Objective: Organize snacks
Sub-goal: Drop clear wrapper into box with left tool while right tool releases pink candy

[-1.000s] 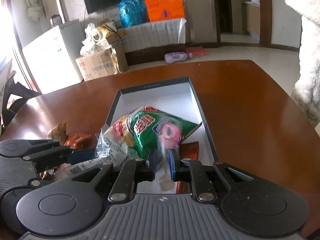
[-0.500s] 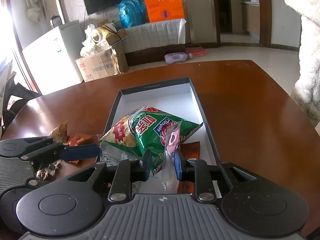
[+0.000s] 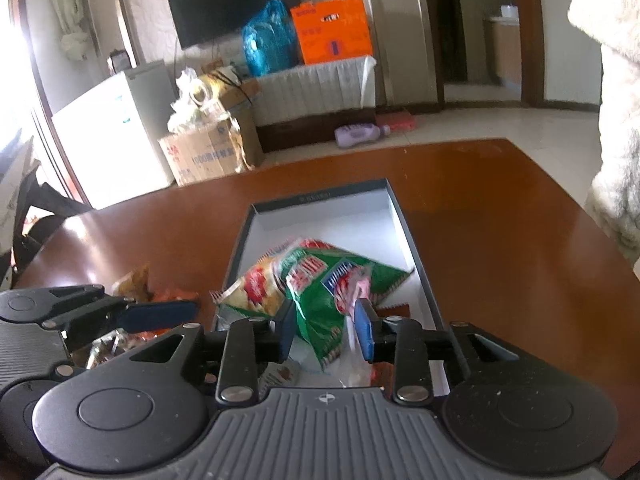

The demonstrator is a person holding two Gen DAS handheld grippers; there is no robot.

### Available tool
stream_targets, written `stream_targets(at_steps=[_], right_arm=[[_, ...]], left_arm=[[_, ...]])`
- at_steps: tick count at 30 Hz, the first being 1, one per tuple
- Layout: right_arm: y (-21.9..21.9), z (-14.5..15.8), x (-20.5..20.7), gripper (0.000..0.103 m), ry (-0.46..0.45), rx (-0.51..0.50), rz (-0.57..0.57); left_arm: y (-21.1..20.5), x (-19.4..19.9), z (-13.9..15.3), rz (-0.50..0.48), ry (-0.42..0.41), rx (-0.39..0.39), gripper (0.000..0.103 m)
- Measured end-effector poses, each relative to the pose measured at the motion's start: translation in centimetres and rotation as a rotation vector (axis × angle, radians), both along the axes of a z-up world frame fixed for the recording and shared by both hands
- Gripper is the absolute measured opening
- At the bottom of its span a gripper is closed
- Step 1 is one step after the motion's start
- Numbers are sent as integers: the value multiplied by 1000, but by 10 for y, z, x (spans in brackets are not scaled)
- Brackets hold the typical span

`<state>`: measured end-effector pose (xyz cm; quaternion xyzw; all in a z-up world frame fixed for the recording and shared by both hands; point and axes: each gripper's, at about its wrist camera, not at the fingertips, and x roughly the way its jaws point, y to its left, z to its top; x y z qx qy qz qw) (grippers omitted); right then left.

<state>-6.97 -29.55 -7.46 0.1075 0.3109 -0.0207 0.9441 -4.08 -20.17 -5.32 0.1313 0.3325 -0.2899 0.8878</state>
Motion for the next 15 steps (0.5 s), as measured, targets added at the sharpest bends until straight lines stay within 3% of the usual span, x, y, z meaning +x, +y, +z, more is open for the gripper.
stream_targets(at_steps=[15], right_arm=[[18, 14, 4, 43, -51, 12, 32]], left_arm=[[32, -3, 13, 61, -43, 17, 73]])
